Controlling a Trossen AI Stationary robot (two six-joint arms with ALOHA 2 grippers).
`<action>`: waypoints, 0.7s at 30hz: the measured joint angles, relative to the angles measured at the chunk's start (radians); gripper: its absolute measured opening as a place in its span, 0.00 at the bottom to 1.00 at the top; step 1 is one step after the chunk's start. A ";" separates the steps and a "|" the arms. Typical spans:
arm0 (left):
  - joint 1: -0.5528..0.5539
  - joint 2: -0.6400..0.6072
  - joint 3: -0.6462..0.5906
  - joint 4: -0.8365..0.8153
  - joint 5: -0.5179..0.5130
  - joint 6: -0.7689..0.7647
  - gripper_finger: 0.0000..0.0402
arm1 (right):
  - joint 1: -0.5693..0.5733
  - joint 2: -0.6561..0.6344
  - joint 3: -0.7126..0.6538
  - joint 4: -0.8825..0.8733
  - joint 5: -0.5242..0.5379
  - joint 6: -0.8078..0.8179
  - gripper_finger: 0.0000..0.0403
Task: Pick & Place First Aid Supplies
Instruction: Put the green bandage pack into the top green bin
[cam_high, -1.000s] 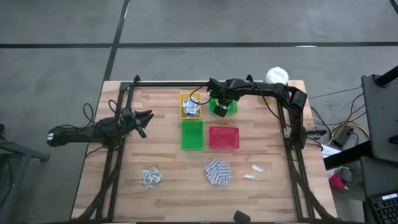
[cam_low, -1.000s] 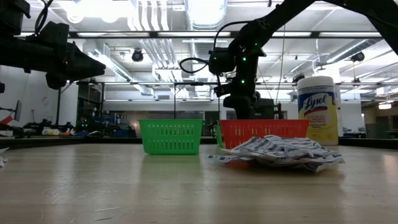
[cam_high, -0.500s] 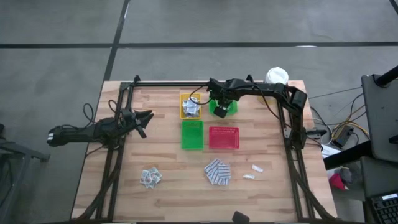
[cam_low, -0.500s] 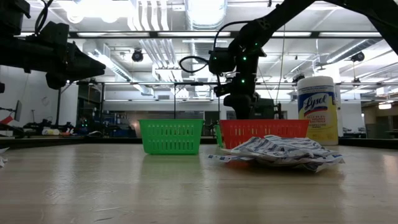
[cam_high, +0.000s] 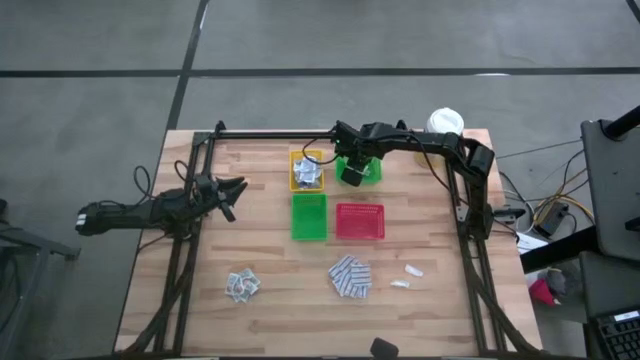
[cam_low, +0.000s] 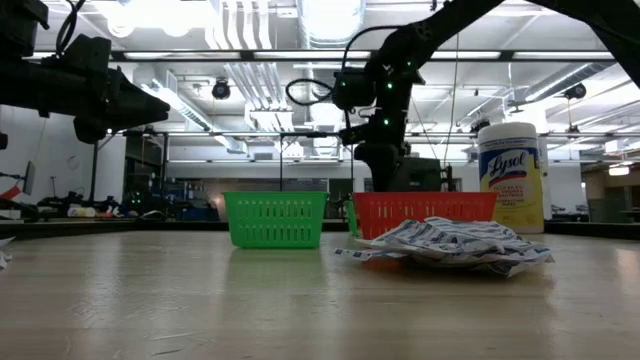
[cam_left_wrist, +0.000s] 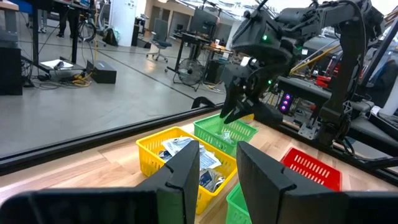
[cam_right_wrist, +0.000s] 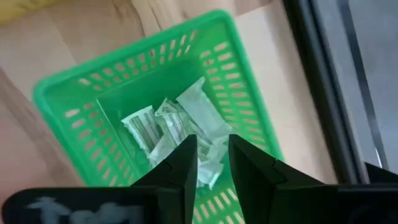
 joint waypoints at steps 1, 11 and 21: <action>0.000 0.000 0.000 0.001 0.000 0.000 0.27 | 0.000 -0.002 0.015 -0.015 0.000 0.000 0.23; 0.000 0.000 -0.001 0.004 0.000 0.000 0.27 | 0.021 -0.008 0.285 -0.458 -0.005 0.195 0.25; 0.000 0.000 -0.001 0.001 0.000 0.021 0.27 | 0.168 -0.080 0.398 -0.686 -0.118 0.426 0.18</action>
